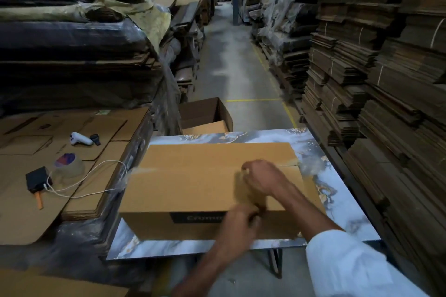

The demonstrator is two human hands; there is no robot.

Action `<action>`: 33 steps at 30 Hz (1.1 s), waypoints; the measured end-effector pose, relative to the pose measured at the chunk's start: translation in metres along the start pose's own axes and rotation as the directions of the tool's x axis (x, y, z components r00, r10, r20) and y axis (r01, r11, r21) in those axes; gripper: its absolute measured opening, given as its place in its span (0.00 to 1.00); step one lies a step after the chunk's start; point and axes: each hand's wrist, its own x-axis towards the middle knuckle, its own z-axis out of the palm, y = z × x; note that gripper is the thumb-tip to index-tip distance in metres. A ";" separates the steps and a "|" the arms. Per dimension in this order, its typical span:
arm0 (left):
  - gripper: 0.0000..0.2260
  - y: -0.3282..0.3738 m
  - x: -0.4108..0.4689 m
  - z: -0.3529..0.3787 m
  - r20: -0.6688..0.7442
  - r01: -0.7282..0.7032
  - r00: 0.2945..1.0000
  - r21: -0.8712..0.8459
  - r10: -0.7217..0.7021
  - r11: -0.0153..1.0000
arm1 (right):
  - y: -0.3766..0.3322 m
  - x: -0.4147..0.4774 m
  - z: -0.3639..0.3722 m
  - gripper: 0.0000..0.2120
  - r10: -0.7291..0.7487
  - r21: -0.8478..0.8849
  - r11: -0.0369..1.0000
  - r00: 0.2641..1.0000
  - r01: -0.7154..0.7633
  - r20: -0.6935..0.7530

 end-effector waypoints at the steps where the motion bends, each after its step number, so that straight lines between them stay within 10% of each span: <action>1: 0.13 -0.022 0.003 -0.021 -0.133 0.026 0.991 0.018 -0.024 0.999 | -0.005 -0.004 0.014 0.18 -0.005 0.031 1.000 0.999 0.004 0.040; 5: 0.16 -0.124 -0.008 -0.106 -0.506 0.362 0.817 0.076 -0.277 0.929 | 0.015 -0.021 0.061 0.31 0.136 -0.017 0.991 0.991 -0.135 0.005; 9: 0.34 -0.194 -0.038 -0.144 -0.511 0.649 0.673 0.062 -0.535 0.758 | 0.064 -0.025 0.073 0.39 0.409 0.074 0.912 0.911 -0.404 -0.059; 15: 0.42 -0.171 -0.041 -0.123 -0.455 0.652 0.601 -0.196 -0.657 0.732 | 0.068 -0.014 0.065 0.34 0.380 0.004 0.923 0.907 -0.386 -0.181; 21: 0.24 -0.111 -0.045 -0.072 -0.378 0.578 0.704 -0.188 -0.602 0.794 | -0.008 -0.003 0.077 0.35 -0.032 0.033 0.999 0.999 0.032 0.017; 30: 0.14 -0.116 -0.025 -0.087 -0.370 0.485 0.738 -0.289 -0.564 0.825 | -0.020 -0.012 0.087 0.31 -0.086 -0.013 0.996 0.996 0.086 -0.036; 33: 0.12 -0.124 -0.011 -0.102 -0.173 0.494 0.566 -0.712 -0.806 0.499 | -0.022 -0.013 0.089 0.31 -0.084 -0.024 0.996 0.996 0.083 -0.041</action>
